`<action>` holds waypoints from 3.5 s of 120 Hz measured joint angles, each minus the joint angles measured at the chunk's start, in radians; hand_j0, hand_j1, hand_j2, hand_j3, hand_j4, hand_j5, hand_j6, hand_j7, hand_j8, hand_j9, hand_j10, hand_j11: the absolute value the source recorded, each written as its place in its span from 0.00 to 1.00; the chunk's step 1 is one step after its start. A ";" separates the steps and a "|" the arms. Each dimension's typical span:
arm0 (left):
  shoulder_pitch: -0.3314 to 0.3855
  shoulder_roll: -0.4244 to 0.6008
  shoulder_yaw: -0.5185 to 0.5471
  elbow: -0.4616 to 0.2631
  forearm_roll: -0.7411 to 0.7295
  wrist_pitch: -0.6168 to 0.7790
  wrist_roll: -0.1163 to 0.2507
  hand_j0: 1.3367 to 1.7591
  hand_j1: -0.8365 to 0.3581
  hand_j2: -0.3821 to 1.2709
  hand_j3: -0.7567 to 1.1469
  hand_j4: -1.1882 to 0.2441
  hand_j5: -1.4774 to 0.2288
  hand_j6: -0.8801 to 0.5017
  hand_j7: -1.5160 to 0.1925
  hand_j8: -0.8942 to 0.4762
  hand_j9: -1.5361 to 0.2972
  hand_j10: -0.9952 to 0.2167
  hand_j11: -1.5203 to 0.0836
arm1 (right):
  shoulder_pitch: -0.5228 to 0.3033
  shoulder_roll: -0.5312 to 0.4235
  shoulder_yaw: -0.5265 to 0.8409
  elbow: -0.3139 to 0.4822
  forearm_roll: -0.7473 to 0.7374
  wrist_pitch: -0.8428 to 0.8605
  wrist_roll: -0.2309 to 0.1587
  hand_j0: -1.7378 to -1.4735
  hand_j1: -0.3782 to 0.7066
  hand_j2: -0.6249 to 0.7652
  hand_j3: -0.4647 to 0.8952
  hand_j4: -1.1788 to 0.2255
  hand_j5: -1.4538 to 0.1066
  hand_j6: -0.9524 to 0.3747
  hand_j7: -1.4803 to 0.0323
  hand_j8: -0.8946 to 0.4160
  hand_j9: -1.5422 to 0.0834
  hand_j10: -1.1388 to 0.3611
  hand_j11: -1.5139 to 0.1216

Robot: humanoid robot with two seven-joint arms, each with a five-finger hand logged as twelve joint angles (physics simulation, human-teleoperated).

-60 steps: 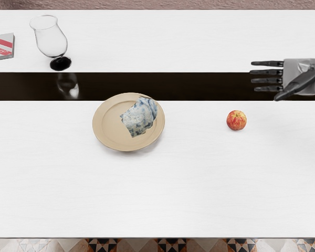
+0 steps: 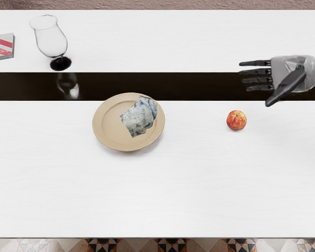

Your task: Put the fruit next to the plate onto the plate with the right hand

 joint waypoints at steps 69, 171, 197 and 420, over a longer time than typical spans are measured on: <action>-0.004 0.000 0.008 0.004 0.000 0.000 0.000 0.76 0.99 0.23 0.40 0.82 0.86 0.63 0.88 0.65 0.83 0.82 0.94 | 0.578 0.309 -0.719 0.171 -0.195 -0.083 0.000 0.30 0.03 0.45 0.34 0.84 0.93 0.72 0.98 0.68 0.95 0.76 0.93; -0.004 0.000 0.008 0.003 0.000 0.000 0.000 0.76 0.99 0.23 0.40 0.82 0.86 0.63 0.88 0.65 0.83 0.82 0.94 | 0.557 0.136 -0.933 0.490 -0.557 -0.766 0.000 0.30 0.03 0.45 0.34 0.84 0.93 0.72 0.98 0.68 0.95 0.76 0.93; -0.004 0.000 0.008 0.002 0.000 0.000 0.000 0.76 0.99 0.23 0.40 0.82 0.86 0.63 0.88 0.65 0.83 0.82 0.94 | 0.474 0.146 -0.946 0.506 -0.609 -0.941 0.000 0.30 0.04 0.45 0.34 0.83 0.92 0.71 0.97 0.67 0.94 0.75 0.92; -0.005 0.000 0.006 0.001 -0.001 0.000 0.000 0.76 0.99 0.23 0.40 0.82 0.86 0.63 0.88 0.65 0.83 0.82 0.94 | 0.255 0.313 -0.941 0.351 -0.766 -1.221 0.000 0.30 0.31 0.41 0.34 0.66 0.72 0.52 0.76 0.48 0.74 0.59 0.72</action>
